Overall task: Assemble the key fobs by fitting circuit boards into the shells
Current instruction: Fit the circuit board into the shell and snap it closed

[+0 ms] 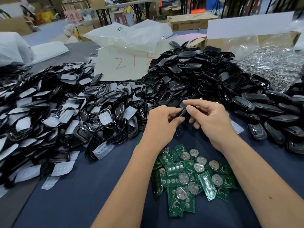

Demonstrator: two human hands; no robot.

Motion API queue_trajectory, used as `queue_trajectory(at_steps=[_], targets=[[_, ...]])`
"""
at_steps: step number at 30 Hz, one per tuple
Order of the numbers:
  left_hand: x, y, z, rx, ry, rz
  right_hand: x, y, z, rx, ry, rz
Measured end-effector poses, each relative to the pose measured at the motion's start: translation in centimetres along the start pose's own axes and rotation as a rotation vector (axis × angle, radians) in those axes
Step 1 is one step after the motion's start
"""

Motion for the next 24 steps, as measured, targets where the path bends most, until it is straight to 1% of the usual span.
queue_trajectory(at_steps=[3,7,10,13,15,18,19,21,24], targets=[[-0.15,-0.04,0.24,0.041,-0.032,0.021,0.04,0.06,-0.13,-0.008,0.019,-0.011],[-0.09,0.11,0.51,0.053,-0.005,0.03,-0.13,0.15,-0.3,-0.019,0.041,0.011],[0.22,0.08,0.55,0.059,-0.02,-0.013,-0.32,0.31,-0.37,-0.023,0.09,0.058],[0.53,0.12,0.48,0.072,-0.098,-0.061,-0.37,0.39,-0.49,-0.047,0.193,0.119],[0.65,0.17,0.47,0.082,-0.224,-0.108,-0.28,0.4,-0.56,-0.057,0.244,0.135],[0.58,-0.05,0.68,0.134,-0.573,-0.211,-0.13,0.34,-0.55,-0.056,0.241,0.123],[0.59,-0.09,0.71,0.14,-0.653,-0.238,-0.05,0.3,-0.49,-0.052,0.224,0.116],[0.65,-0.14,0.71,0.147,-0.754,-0.282,0.08,0.21,-0.31,-0.034,0.188,0.099],[0.72,-0.12,0.67,0.158,-0.823,-0.321,0.15,0.15,-0.16,-0.01,0.141,0.077]])
Point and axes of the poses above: each hand's wrist, its own y-axis towards the middle knuckle, its own z-axis out of the palm, x = y × z, the point moved 5 cm from there along y, towards the middle knuckle, and after that the axes turned 11 degrees about y, right-handed, at the moved point
